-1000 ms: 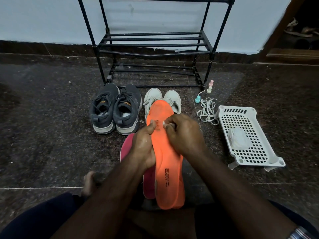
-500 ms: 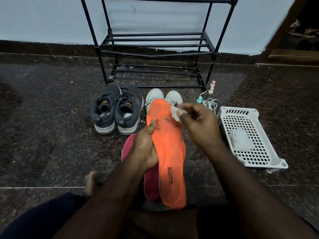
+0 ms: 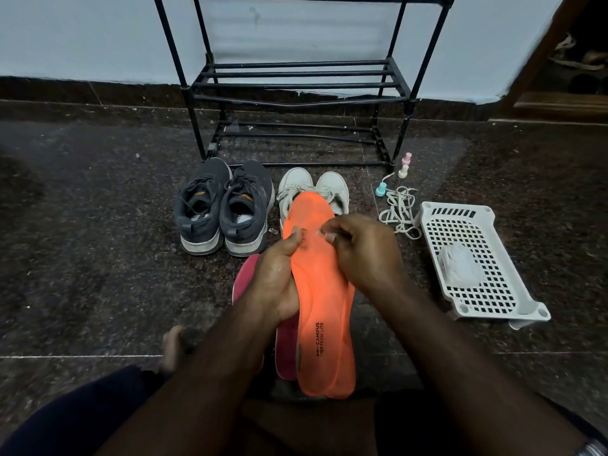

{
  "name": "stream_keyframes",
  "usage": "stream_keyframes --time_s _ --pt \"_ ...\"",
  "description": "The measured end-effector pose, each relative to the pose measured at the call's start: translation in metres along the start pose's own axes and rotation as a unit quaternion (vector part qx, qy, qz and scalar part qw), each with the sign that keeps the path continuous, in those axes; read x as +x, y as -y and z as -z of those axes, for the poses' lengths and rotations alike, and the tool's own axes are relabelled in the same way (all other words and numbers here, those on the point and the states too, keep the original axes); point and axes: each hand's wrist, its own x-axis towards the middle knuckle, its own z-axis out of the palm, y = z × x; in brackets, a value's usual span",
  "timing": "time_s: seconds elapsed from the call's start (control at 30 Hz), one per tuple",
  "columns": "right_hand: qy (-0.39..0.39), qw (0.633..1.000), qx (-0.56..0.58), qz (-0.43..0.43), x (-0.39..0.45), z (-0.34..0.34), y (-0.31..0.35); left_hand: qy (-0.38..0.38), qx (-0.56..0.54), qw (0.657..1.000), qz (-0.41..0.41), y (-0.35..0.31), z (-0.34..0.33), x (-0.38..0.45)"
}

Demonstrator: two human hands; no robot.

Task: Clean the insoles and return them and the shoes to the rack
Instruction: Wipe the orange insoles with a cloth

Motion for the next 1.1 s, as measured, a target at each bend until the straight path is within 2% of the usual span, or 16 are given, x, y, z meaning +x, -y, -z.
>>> stream_keyframes --time_s 0.1,0.2,0.3,0.43,0.5,0.67,0.73,0.8,0.93,1.1 --pt "0.024 0.998 -0.008 0.049 -0.008 -0.005 0.006 -0.014 -0.006 1.000 -0.009 -0.001 0.001 0.001" --pt "-0.005 0.999 0.035 0.008 -0.002 0.003 0.002 -0.020 0.007 1.000 -0.019 0.000 -0.001 -0.001" --pt "-0.031 0.999 0.000 0.008 0.001 0.004 0.000 -0.035 0.019 0.999 -0.032 -0.001 -0.003 -0.003" --pt "0.043 0.998 -0.044 -0.001 -0.007 -0.001 0.004 -0.051 0.011 0.998 -0.033 -0.002 -0.002 -0.001" --pt "0.056 0.997 -0.049 -0.002 -0.008 -0.001 0.004 -0.052 0.013 0.998 -0.042 -0.002 0.000 0.000" --pt "-0.049 0.999 -0.010 0.017 0.001 0.000 0.006 -0.056 0.051 0.995 -0.059 0.007 0.000 0.001" --pt "-0.061 0.998 -0.009 0.021 0.005 0.000 0.007 -0.051 0.048 0.996 -0.061 0.007 0.001 0.003" --pt "-0.034 0.999 -0.021 0.031 0.003 0.001 0.008 -0.048 0.037 0.996 -0.059 0.004 0.001 0.002" --pt "0.053 0.997 -0.050 -0.012 -0.003 0.005 0.008 -0.046 0.026 0.997 -0.048 0.002 0.001 0.002" --pt "0.065 0.998 -0.005 0.020 -0.010 -0.002 0.023 -0.038 -0.008 0.998 -0.046 -0.003 -0.002 0.000"
